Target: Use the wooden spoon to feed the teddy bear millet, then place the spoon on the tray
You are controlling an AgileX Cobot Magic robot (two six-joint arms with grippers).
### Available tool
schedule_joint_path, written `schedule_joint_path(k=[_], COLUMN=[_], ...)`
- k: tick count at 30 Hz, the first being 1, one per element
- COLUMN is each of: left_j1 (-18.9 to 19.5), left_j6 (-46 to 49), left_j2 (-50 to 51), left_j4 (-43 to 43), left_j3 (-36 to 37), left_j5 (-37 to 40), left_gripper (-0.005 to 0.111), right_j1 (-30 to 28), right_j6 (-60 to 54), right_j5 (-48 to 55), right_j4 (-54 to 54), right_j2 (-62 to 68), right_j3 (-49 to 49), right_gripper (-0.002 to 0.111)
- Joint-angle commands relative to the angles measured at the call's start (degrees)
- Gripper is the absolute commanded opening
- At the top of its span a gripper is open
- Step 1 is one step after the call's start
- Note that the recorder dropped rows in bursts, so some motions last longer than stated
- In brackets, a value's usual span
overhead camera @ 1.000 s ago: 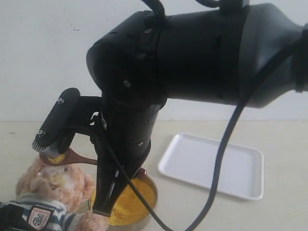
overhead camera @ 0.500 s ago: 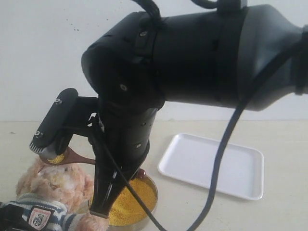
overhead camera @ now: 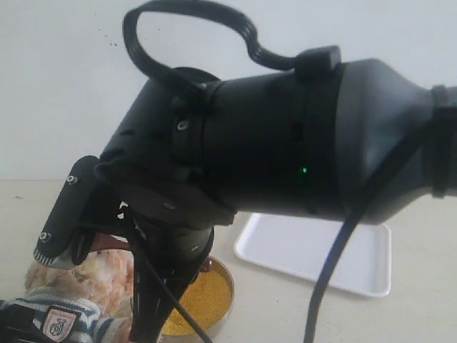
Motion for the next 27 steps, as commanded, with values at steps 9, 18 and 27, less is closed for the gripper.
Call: schedule_joint_path(k=[9, 18, 27], left_j1=[0.07, 0.07, 0.07], left_j6=[0.49, 0.62, 1.17], left_j2=[-0.16, -0.16, -0.16], left_j4=[-1.26, -1.63, -2.05], left_j3=[0.31, 0.31, 0.31], left_j5=[0.95, 0.95, 0.95], left_gripper=[0.004, 0.004, 0.004], right_j1=[0.97, 1.02, 7.69], right_j6=[3.91, 4.76, 14.57], right_j5=[-1.85, 0.46, 0.85], right_j4=[-4.74, -8.74, -25.17], right_j2=[-0.79, -0.79, -0.79], right_j3=[0.34, 0.34, 5.62], right_gripper=[0.0, 0.0, 0.0])
